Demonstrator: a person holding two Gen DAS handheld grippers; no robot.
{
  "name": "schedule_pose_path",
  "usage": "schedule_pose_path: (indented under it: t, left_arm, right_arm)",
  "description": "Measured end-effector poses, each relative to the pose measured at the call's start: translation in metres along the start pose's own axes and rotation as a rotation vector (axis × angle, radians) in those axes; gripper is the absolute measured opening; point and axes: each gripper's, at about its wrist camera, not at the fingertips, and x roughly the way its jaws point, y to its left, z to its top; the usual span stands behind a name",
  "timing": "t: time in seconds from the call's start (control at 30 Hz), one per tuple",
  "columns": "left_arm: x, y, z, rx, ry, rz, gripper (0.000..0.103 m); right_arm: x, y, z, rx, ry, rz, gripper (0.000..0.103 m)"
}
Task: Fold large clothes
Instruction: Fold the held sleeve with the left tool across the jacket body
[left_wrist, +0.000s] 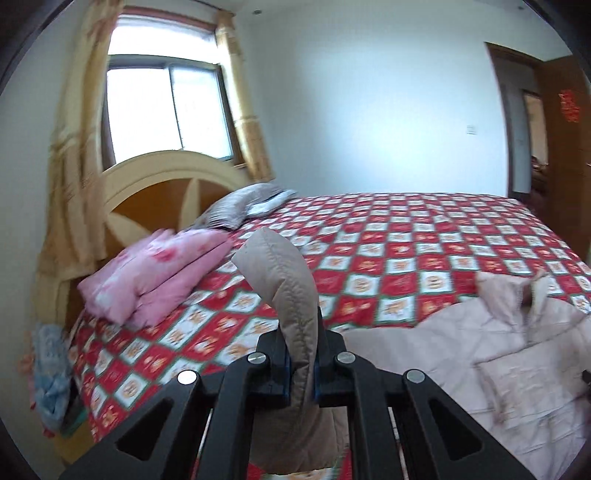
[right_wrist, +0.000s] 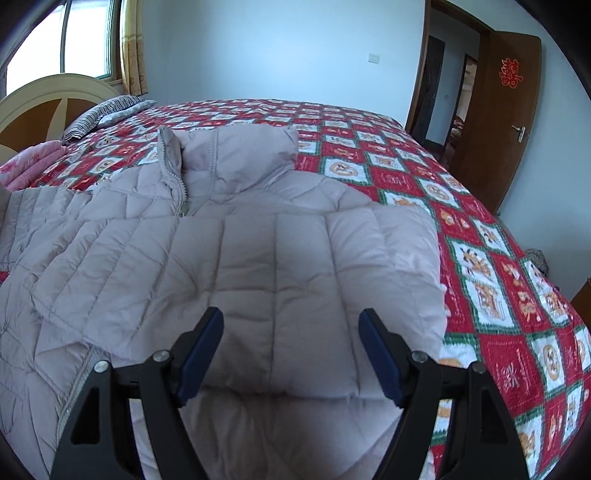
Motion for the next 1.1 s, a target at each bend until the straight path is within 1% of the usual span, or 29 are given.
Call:
schedule_pose_path:
  t: [0.1,0.23,0.37,0.5,0.63,0.73,0.8,0.83,0.9,0.93,0.97,1.03,1.07,1.1]
  left_arm:
    - [-0.001,-0.045,0.008,0.045,-0.010,-0.065,0.007]
    - [-0.001,-0.112,0.010,0.090,-0.007,-0.164,0.007]
    - [-0.013,-0.180,0.001,0.140,-0.008,-0.266,0.007]
    - [-0.025,-0.242,-0.015,0.213,-0.010,-0.335,0.007]
    - [-0.027,-0.283,-0.027,0.264,0.005,-0.380,0.007]
    - [-0.028,-0.306,-0.036,0.291,0.018,-0.405,0.007]
    - [-0.027,-0.315,-0.041,0.304,0.018,-0.408,0.008]
    - [-0.026,-0.319,-0.045,0.318,0.016,-0.409,0.011]
    - [-0.026,-0.327,-0.052,0.353,0.021,-0.413,0.022]
    - [-0.025,-0.331,-0.055,0.368,0.019,-0.408,0.040]
    - [-0.028,-0.332,-0.058,0.378,0.005,-0.400,0.066]
    - [-0.034,-0.328,-0.059,0.370,-0.050,-0.384,0.091]
    - [-0.038,-0.323,-0.058,0.361,-0.081,-0.388,0.092]
    - [-0.040,-0.318,-0.057,0.357,-0.093,-0.397,0.092]
  right_arm:
    - [-0.005,-0.005,-0.009,0.020,-0.012,0.006,0.078]
    - [-0.011,-0.012,-0.016,0.038,-0.043,-0.003,0.078]
    - [-0.008,-0.018,-0.021,0.065,-0.053,0.006,0.078]
    - [-0.006,-0.021,-0.028,0.084,-0.066,0.014,0.078]
    - [-0.003,-0.021,-0.031,0.087,-0.064,0.019,0.079]
    - [-0.002,-0.022,-0.032,0.085,-0.060,0.018,0.080]
    - [-0.002,-0.022,-0.033,0.085,-0.061,0.017,0.081]
    - [-0.001,-0.022,-0.033,0.085,-0.061,0.017,0.081]
    - [-0.001,-0.021,-0.034,0.081,-0.059,0.013,0.082]
    - [-0.001,-0.020,-0.035,0.078,-0.058,0.010,0.083]
    - [0.000,-0.020,-0.035,0.074,-0.058,0.008,0.083]
    - [0.000,-0.019,-0.035,0.071,-0.056,0.005,0.083]
    - [0.000,-0.020,-0.035,0.071,-0.056,0.005,0.083]
    - [0.000,-0.020,-0.035,0.074,-0.056,0.008,0.083]
